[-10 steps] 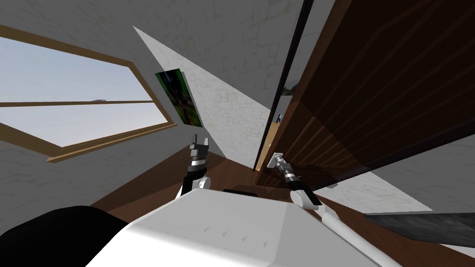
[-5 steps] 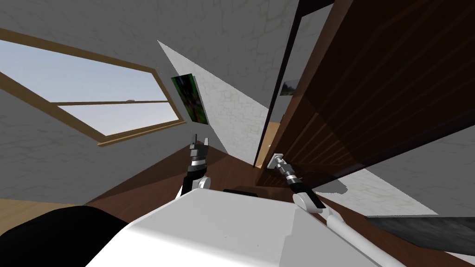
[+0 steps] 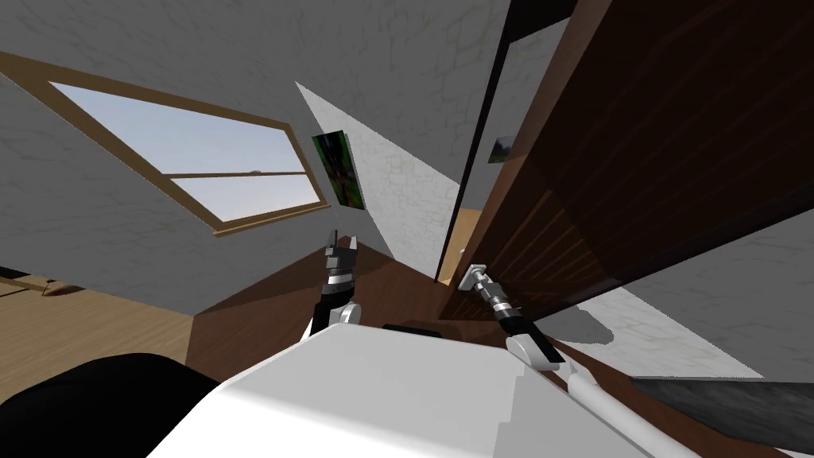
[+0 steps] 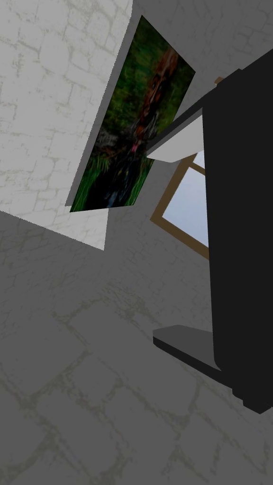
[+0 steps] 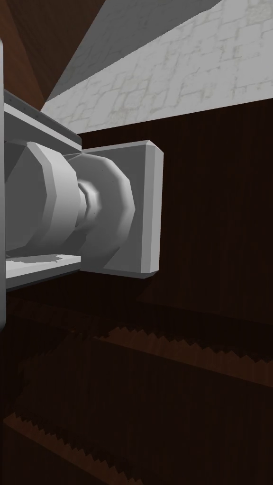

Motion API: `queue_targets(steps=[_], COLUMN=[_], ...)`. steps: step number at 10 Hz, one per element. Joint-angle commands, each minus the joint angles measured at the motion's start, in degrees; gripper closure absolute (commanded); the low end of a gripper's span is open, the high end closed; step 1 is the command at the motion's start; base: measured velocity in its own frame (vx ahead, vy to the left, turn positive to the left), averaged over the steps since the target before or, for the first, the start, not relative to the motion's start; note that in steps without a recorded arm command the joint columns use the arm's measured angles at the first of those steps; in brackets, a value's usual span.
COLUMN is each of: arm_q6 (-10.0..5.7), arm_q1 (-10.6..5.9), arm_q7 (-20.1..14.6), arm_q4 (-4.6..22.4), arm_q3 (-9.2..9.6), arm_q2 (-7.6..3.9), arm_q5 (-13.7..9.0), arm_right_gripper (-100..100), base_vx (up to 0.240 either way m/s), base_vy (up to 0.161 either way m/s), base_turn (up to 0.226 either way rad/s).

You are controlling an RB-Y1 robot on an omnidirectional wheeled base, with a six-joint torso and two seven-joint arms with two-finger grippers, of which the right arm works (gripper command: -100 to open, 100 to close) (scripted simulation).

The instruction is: Pull the door open

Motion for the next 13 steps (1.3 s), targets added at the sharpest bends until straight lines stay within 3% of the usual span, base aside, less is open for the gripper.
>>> queue_targets(steps=[1, 5, 6, 13], arm_q6=[-1.03, -3.32, -2.87, -7.0], arm_q1=[0.19, 0.59, 0.31, 0.46], arm_q7=[-1.2, -3.4, -3.1, -7.1], arm_q4=[0.1, -0.1, 0.3, 1.0], arm_q3=[1.28, 3.33, 3.08, 6.65], arm_q2=[-0.82, -3.01, -2.56, -5.78], arm_q5=[0.5, 1.4, 1.3, 3.0], arm_right_gripper=[100, 100, 100, 100], base_vx=[-0.226, -0.202, -0.096, -0.2], base_vy=[-0.099, -0.108, -0.058, -0.097], base_turn=[0.133, 0.131, 0.038, 0.147])
